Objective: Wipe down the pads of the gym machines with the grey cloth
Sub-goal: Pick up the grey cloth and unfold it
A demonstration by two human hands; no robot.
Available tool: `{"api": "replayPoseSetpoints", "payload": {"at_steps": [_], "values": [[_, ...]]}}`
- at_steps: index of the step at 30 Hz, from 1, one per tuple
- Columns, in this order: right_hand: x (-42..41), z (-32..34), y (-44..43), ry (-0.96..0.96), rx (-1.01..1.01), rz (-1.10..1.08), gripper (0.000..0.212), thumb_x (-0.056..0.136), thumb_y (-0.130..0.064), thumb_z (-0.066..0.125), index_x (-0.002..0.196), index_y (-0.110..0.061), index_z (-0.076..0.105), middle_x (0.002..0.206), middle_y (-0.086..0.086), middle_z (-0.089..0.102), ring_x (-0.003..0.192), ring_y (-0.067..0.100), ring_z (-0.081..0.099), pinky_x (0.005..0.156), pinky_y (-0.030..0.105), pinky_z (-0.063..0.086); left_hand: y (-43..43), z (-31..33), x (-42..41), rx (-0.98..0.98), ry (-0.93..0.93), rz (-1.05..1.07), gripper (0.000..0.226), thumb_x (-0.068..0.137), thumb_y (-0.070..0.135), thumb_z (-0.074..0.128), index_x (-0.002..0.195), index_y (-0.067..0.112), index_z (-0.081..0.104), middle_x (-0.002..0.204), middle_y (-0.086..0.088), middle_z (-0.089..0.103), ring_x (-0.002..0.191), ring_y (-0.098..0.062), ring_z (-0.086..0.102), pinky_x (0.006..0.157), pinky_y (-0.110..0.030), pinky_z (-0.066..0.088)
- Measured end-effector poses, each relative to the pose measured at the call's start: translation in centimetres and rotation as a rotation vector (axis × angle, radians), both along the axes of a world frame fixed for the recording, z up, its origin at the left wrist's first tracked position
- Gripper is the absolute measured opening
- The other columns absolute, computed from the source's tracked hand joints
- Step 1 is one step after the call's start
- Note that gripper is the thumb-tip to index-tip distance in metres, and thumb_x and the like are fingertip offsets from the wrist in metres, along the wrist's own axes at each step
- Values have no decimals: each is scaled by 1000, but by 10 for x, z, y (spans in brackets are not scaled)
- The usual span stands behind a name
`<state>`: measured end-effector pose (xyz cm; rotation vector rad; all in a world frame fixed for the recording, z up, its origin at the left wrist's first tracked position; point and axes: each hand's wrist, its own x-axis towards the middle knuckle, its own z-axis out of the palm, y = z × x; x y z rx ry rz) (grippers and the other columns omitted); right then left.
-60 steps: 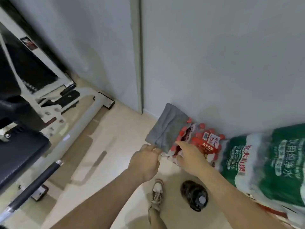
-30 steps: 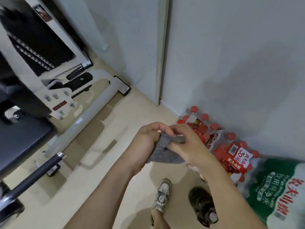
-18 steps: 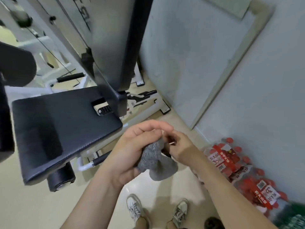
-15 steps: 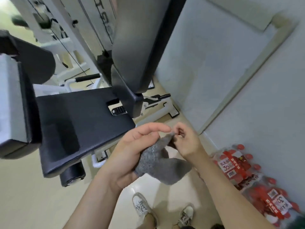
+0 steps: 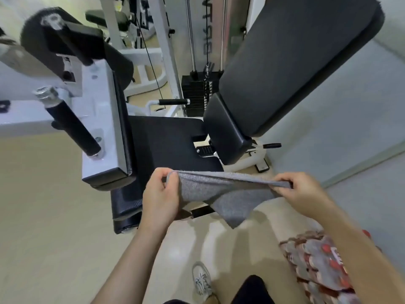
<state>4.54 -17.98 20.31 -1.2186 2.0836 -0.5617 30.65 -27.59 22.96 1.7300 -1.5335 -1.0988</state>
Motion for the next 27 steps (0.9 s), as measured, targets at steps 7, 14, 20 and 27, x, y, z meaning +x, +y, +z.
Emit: {"api": "replayPoseSetpoints", "payload": {"at_steps": [7,14,20,27], "values": [[61,12,-53,-576,21,-61,45,94,-26,54,62,5,48,52,12,43,44,14,43,48,23,35,-33,-9,-18,670,561,176,27,93,27,52,83,9,69,79,-10,70,75,-24,65,75,-37,52],[60,-1,-128,-803,-67,-198,46,84,-35,51,85,10,61,73,23,59,69,25,55,68,39,45,-76,-11,-55,627,832,170,33,94,13,49,65,7,64,60,-5,59,53,-12,59,51,-24,49],[15,-32,-193,-1187,46,-367,31,101,-25,44,115,-4,63,110,18,70,100,27,67,70,41,55,-136,-29,-90,568,730,212,20,87,25,57,73,15,67,71,-5,64,72,-20,61,70,-36,49],[-2,-51,-265,-1122,111,-149,21,98,-26,51,107,-13,64,94,6,72,85,21,69,62,34,55,-171,-75,-146,345,252,-262,28,89,20,49,110,37,56,86,-8,71,77,-27,70,68,-39,57]]}}
